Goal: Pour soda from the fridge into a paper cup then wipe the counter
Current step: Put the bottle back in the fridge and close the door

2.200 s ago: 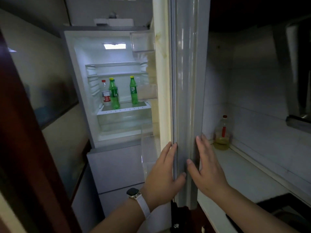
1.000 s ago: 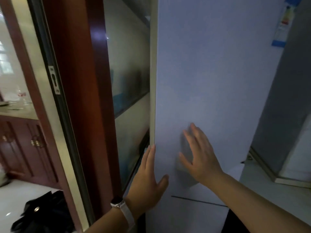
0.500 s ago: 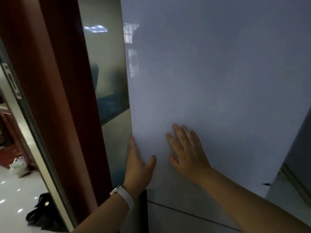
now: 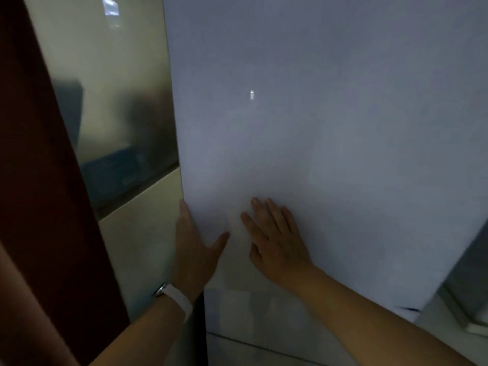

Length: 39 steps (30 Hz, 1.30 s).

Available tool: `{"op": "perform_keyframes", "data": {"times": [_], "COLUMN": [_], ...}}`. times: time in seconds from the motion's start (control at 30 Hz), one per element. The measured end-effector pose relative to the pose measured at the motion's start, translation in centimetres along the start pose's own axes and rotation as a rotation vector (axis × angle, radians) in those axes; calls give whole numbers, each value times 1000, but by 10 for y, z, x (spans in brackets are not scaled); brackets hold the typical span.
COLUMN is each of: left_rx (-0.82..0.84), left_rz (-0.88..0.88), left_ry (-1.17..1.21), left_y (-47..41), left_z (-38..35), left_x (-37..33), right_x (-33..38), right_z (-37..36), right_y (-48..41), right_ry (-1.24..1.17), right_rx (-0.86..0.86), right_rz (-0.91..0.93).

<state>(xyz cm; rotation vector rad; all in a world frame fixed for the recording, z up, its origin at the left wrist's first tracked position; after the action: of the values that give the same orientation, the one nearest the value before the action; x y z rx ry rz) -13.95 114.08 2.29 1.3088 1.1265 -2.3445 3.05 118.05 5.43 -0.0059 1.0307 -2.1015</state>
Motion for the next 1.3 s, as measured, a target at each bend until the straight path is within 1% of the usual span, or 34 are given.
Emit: {"op": "perform_keyframes", "data": {"times": [0.13,0.3,0.53,0.7,0.73,0.83,0.9,0.97,1.1,1.17,1.3], "left_rx": [19,50,34,21,23,7,16,43,185,287,513], "left_rz": [13,5,-14,-43,-67,-227,-304,-401,-611,-653,-697], "left_ry": [39,90,89,60,14,-142,-174,-182,-125,-108,-135], "left_y": [-22,-47,-52,-45,-42,-41,-43,-41,-14,-1,26], "left_z": [-22,-41,-49,-45,-44,-37,-31,-32,-47,-55,-73], "left_x": [12,21,32,22,19,6,-4,-17,-42,-45,-47], "right_x": [-9,-20,-23,-24,-24,-22,-21,-26,-46,-56,-73], "right_z": [-15,-34,-39,-42,-40,-33,-24,-14,7,16,34], "right_y": [-11,-24,-27,-25,-25,-23,-22,-18,4,20,64], "right_ry": [29,72,98,82,77,53,17,-74,-186,-225,-273], "right_rx": [-12,15,-76,-17,3,70,93,86,96,131,222], "right_rz": [5,-5,22,26,24,14,14,-2,-160,-260,-533]}}
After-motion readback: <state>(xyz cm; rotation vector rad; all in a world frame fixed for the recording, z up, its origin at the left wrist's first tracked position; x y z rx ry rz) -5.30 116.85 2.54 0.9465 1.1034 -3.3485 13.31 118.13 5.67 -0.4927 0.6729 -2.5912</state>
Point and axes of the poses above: each hand's wrist, its own y-axis away from the middle knuckle, its own z-axis out of the back of the hand, x = y × z, the point moved 7 cm from there along -y, towards the middle knuckle, and after that the axes turned 2 degrees about x, right-handed, at the moved point
